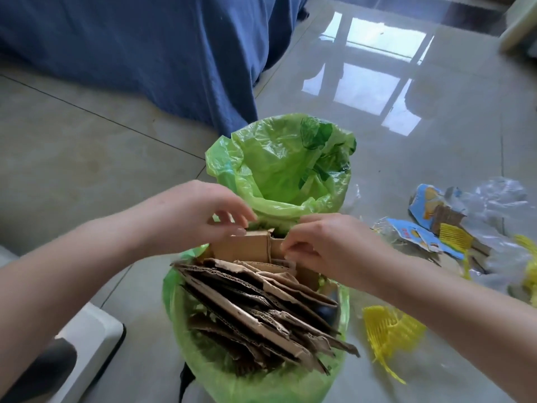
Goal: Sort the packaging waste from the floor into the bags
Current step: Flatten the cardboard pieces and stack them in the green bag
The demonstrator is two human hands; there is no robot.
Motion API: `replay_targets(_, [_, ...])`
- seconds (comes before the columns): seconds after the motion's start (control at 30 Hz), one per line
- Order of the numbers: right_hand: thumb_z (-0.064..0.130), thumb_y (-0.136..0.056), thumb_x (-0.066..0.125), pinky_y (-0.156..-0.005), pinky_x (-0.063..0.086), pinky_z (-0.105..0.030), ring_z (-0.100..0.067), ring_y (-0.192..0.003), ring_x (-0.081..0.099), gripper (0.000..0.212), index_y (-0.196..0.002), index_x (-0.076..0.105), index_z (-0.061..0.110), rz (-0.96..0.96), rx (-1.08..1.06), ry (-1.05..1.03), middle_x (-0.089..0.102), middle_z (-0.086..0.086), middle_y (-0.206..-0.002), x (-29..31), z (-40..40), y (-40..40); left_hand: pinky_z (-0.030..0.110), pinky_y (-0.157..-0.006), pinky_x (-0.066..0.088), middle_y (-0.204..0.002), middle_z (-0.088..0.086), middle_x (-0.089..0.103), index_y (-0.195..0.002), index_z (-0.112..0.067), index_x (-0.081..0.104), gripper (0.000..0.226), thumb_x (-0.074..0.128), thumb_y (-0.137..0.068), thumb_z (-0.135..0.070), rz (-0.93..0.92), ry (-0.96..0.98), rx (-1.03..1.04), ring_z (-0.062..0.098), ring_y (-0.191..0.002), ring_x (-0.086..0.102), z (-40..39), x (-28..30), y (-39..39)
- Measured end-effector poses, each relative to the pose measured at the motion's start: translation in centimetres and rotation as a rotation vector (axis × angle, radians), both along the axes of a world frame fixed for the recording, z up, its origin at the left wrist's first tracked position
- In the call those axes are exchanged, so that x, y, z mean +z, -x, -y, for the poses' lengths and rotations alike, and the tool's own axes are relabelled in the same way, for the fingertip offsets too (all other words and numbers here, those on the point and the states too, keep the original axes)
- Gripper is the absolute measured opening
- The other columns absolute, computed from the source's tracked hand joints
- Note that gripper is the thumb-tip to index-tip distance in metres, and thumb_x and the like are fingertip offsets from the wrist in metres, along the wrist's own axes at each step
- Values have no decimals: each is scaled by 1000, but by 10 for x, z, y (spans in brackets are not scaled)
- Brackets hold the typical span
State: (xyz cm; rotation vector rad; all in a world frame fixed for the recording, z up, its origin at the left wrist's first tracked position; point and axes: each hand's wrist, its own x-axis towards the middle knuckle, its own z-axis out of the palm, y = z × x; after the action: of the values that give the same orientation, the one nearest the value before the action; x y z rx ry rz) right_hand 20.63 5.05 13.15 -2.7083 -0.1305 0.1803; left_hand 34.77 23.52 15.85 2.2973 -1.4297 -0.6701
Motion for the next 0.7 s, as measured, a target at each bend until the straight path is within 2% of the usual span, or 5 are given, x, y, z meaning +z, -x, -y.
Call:
replay_targets(0.1, [29, -85, 63, -74, 53, -33, -10, -83, 64, 12, -96, 69, 30, 2, -120, -82, 65, 10, -92, 39, 30, 34, 17, -74, 52, -90, -22, 68, -97, -48, 62, 20, 61, -77, -48, -48, 147, 40, -4, -85, 63, 7, 41, 18])
replay_targets(0.2, [22, -82, 68, -72, 51, -16, 3, -76, 63, 12, -92, 71, 28, 70, -303, -123, 65, 13, -86, 93, 74, 96, 19, -74, 54, -95, -27, 66, -97, -50, 61, 32, 51, -72, -67, 3, 184, -65, -5, -84, 64, 33, 88, 54])
replay_targets(0.27, [16, -80, 71, -67, 47, -8, 5, -75, 62, 17, -84, 69, 33, 180, -489, -146, 66, 16, -80, 132, 105, 152, 19, -74, 55, -88, -26, 68, -97, -51, 60, 27, 53, -72, -58, 44, 184, -143, -4, -83, 65, 56, 117, 84])
replay_targets(0.43, [21, -84, 65, -78, 56, -36, -8, -79, 69, 12, -86, 68, 33, 296, -836, -193, 72, 8, -84, 197, 152, 313, 3, -70, 45, -81, -32, 65, -94, -51, 61, 19, 65, -80, -39, 73, 168, -303, -12, -82, 60, 126, 175, 176])
replay_targets(0.7, [27, -87, 63, -79, 55, -35, -7, -84, 68, 8, -88, 69, 32, 212, -1050, -232, 72, 9, -82, 203, 129, 446, 24, -81, 51, -95, -8, 70, -111, -26, 65, 24, 61, -88, -23, 87, 68, -404, 10, -85, 66, 180, 185, 273])
